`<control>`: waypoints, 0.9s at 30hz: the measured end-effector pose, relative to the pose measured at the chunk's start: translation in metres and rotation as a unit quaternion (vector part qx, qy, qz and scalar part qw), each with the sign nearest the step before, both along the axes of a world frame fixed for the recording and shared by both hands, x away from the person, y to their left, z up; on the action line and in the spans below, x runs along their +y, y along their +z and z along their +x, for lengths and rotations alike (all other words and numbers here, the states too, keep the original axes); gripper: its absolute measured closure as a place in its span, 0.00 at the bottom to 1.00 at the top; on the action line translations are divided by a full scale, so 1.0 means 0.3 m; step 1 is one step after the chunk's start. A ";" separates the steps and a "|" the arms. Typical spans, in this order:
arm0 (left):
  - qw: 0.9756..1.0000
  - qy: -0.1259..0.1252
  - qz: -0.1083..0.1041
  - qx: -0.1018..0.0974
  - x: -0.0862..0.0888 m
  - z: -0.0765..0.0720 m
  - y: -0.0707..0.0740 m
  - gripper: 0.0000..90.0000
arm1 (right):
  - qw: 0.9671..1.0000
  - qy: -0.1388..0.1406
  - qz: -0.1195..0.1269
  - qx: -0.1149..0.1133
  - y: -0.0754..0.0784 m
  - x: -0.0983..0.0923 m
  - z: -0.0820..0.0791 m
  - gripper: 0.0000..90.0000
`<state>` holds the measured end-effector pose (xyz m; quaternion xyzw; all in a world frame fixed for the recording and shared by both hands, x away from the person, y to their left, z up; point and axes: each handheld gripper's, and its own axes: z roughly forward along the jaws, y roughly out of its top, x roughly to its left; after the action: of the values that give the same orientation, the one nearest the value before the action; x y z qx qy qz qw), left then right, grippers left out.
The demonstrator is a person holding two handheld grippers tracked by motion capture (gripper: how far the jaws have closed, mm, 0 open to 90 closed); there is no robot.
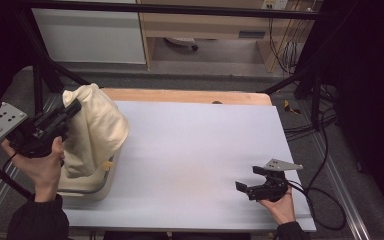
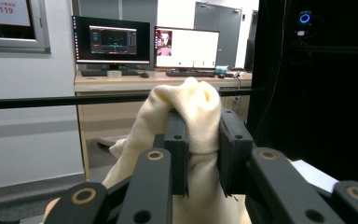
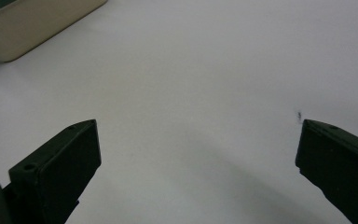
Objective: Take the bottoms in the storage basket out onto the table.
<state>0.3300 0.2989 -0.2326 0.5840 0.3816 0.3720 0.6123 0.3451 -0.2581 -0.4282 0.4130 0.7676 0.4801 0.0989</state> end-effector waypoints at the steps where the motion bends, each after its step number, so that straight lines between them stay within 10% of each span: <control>1: 1.000 0.000 0.001 0.000 -0.004 0.001 0.001 0.84 | 1.000 0.001 -0.001 0.000 0.000 0.000 0.000 0.01; 27: 1.000 -0.030 0.002 -0.007 -0.096 0.014 0.019 0.84 | 1.000 0.002 -0.001 0.001 0.000 0.001 0.000 0.01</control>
<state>0.3340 0.2702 -0.2269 0.5941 0.3591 0.3584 0.6242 0.3449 -0.2579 -0.4283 0.4123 0.7689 0.4788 0.0974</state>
